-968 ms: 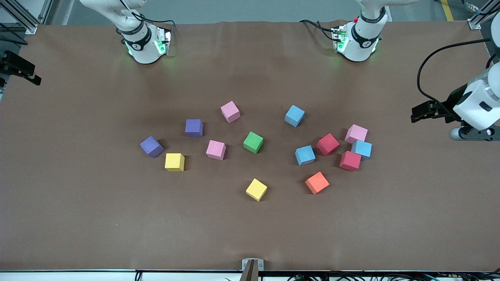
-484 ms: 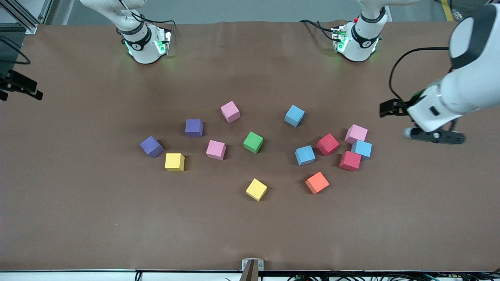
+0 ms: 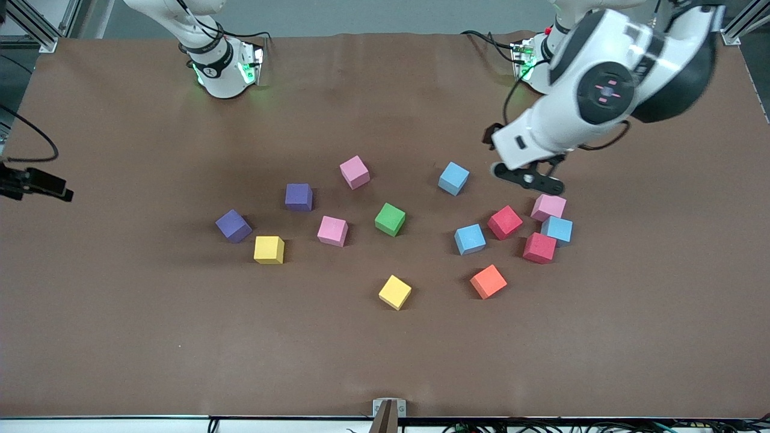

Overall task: Arrange 11 blocks into digit 3
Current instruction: 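Move the left gripper over the light blue cube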

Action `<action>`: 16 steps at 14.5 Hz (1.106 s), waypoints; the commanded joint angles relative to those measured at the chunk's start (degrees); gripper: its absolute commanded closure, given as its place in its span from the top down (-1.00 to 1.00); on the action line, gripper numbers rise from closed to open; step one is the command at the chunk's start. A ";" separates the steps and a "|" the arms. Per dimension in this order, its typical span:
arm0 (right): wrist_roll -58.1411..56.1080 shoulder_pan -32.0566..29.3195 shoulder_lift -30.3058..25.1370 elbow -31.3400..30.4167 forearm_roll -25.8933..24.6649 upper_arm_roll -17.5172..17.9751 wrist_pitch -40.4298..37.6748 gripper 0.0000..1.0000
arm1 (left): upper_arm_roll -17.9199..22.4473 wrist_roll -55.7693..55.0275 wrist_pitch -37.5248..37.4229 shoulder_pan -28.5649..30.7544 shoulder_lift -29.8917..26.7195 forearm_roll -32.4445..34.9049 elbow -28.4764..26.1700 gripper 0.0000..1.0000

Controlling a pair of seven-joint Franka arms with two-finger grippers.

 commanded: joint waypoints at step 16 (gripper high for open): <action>59.77 17.93 0.45 -6.17 2.20 0.85 3.00 1.00 | -13.89 -4.49 46.22 1.15 -3.05 3.19 -37.09 0.98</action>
